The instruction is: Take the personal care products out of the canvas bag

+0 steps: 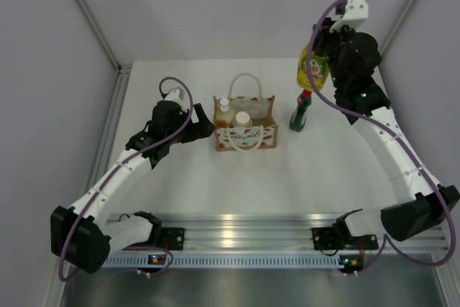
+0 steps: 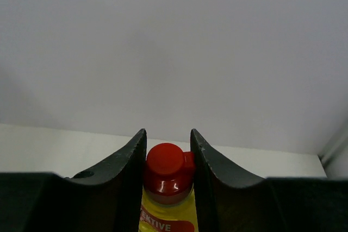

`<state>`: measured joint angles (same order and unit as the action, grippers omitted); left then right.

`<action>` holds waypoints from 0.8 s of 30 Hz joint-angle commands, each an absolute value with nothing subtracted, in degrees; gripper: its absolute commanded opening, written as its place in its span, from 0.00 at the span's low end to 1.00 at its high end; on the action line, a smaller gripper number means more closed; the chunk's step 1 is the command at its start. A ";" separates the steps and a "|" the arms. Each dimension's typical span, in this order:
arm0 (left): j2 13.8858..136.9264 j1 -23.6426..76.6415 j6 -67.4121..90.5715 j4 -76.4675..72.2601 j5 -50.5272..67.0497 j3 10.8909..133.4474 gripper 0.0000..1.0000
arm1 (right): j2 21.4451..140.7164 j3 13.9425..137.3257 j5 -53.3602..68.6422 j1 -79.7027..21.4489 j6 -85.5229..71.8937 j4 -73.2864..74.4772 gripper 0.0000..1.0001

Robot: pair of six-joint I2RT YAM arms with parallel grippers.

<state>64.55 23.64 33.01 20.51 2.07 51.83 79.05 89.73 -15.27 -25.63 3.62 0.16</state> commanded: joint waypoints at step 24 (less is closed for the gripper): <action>65.30 23.73 30.85 17.67 1.85 51.68 0.98 | 74.09 54.15 -39.11 -12.22 3.51 -40.06 0.00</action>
